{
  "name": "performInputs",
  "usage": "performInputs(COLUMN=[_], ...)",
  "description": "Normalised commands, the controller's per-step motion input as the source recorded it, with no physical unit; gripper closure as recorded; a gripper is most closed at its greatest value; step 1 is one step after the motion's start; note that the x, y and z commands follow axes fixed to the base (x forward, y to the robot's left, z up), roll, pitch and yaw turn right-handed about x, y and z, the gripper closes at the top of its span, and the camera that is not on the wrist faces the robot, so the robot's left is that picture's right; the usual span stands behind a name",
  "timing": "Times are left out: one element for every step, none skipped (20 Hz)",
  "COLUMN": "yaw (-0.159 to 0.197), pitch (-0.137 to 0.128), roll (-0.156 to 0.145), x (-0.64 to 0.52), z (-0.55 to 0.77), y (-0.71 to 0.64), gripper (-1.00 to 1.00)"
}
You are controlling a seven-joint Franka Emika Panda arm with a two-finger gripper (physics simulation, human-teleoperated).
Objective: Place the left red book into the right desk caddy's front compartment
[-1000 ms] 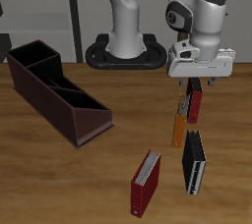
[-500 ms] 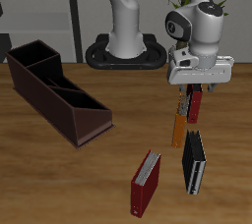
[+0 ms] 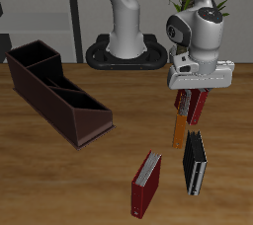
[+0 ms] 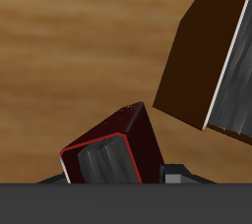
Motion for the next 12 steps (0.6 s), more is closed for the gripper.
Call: performInputs(yaw=[0.015,0.032,-0.014,0.022,0.015,-0.003,0.000,0.038,-0.007,0.029,0.071,0.041], pitch=[0.047,-0.019,0.005,0.031,0.011,0.001,0.000,-0.010,0.101,0.062,0.057,0.100], roll=[0.059,0.001,-0.012,0.097,0.027,0.005,0.000,0.076,0.077,0.043,0.092,0.095], x=[0.03,-0.04,0.00,-0.03,-0.08,-0.07,-0.02,-0.19,-0.17,-0.19,-0.24,-0.36], z=[-0.07,-0.01,0.00,0.04,0.04,0.03,-0.01,0.07,-0.05,-0.04,-0.02,0.00], y=[0.04,-0.04,0.01,0.16,-0.03,-0.02,-0.09,0.12,-0.03,0.05,0.08,0.03], gripper=[1.00,1.00,1.00,1.00,1.00,1.00,1.00,1.00,1.00,1.00,1.00,1.00])
